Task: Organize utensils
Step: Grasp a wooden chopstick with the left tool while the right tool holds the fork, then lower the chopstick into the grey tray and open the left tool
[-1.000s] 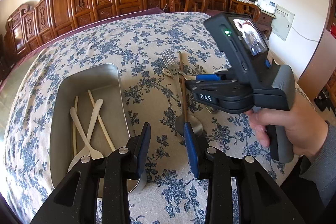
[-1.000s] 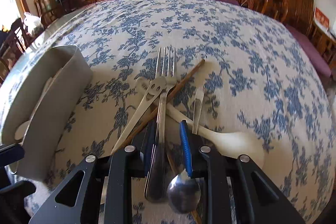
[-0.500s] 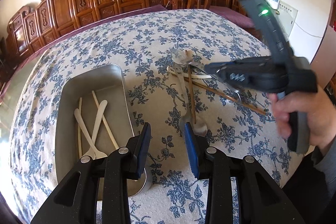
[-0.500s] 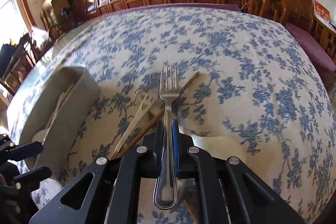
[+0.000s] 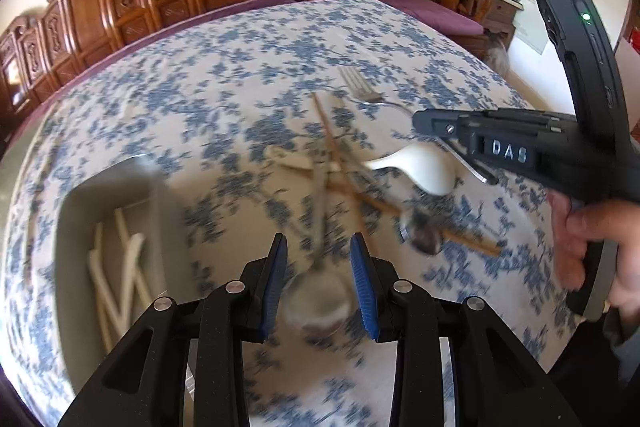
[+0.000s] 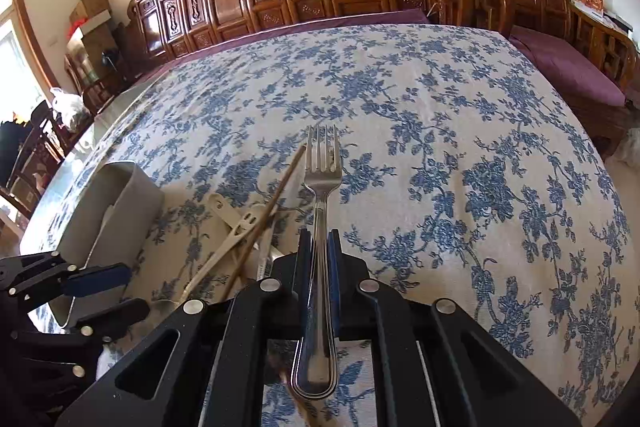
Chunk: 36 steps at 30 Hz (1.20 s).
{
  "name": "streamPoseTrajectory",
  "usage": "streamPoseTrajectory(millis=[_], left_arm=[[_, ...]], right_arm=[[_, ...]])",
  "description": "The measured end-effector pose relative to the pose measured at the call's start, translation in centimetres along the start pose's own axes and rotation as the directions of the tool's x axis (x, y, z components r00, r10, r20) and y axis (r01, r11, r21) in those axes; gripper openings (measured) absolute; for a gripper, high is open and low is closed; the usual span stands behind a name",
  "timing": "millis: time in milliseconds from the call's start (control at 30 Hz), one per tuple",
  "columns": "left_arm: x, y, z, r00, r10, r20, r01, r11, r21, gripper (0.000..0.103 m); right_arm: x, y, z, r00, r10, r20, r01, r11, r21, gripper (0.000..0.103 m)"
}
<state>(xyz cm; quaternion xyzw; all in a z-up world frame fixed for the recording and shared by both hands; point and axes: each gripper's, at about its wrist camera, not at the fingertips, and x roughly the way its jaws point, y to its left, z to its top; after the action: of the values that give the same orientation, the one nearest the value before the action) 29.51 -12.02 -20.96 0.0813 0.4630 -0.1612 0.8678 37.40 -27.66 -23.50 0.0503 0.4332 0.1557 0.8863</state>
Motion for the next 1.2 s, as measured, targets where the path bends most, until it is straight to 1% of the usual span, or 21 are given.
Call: streamPoseTrajectory(millis=[133,233,333,433,533,567,600,667,833,1033,1200], left_arm=[[1.9,-1.0,1.0,1.0,-0.015,-0.023,0.015,1.0,-0.006,0.031],[3.3,-1.6,1.6,0.999,0.0,-0.034,0.0,1.0,0.005,0.024],[4.8,-1.6,2.1,0.998,0.008,-0.057,-0.008,1.0,-0.005,0.019],[5.9,-1.3,2.5,0.997,-0.004,-0.083,0.002,1.0,-0.024,0.018],[6.3,-1.1,2.7,0.996,-0.014,-0.087,0.01,0.999,-0.045,0.018],[6.3,-1.0,2.7,0.996,-0.014,-0.088,0.01,0.999,-0.049,0.014],[6.4,-0.9,2.8,0.996,-0.012,-0.09,0.007,0.999,-0.052,0.005],[6.3,-0.7,2.7,0.995,-0.023,-0.093,0.018,0.998,-0.06,0.004],[4.6,0.1,2.3,0.997,-0.033,-0.07,0.028,0.997,-0.068,0.004],[0.6,1.4,1.5,1.0,-0.011,-0.014,0.01,0.998,-0.056,0.004],[-2.5,3.3,0.3,1.0,-0.004,0.018,0.006,0.998,-0.07,0.004]], right_arm=[[0.0,-0.4,-0.2,1.0,0.0,-0.008,0.0,1.0,0.008,0.01],[0.2,-0.5,-0.2,1.0,0.002,-0.011,-0.002,1.0,0.015,0.01],[0.2,-0.4,-0.2,1.0,0.005,-0.013,-0.005,1.0,0.015,0.01],[0.2,-0.4,-0.2,1.0,0.006,-0.014,-0.005,1.0,0.015,0.01],[0.3,-0.3,-0.2,1.0,0.007,-0.015,-0.007,1.0,0.015,0.01],[0.3,-0.3,-0.2,1.0,0.006,-0.017,-0.006,1.0,0.015,0.01],[0.4,-0.2,-0.2,1.0,0.006,-0.019,-0.006,1.0,0.014,0.01],[0.5,-0.1,-0.2,1.0,0.006,-0.02,-0.005,1.0,0.014,0.01],[0.3,0.5,0.0,1.0,0.006,-0.013,-0.006,1.0,0.002,0.01],[-0.5,1.6,0.2,1.0,0.002,0.002,-0.002,1.0,-0.021,0.01],[-1.5,2.9,0.2,1.0,0.013,0.017,-0.012,0.999,-0.044,0.01]])
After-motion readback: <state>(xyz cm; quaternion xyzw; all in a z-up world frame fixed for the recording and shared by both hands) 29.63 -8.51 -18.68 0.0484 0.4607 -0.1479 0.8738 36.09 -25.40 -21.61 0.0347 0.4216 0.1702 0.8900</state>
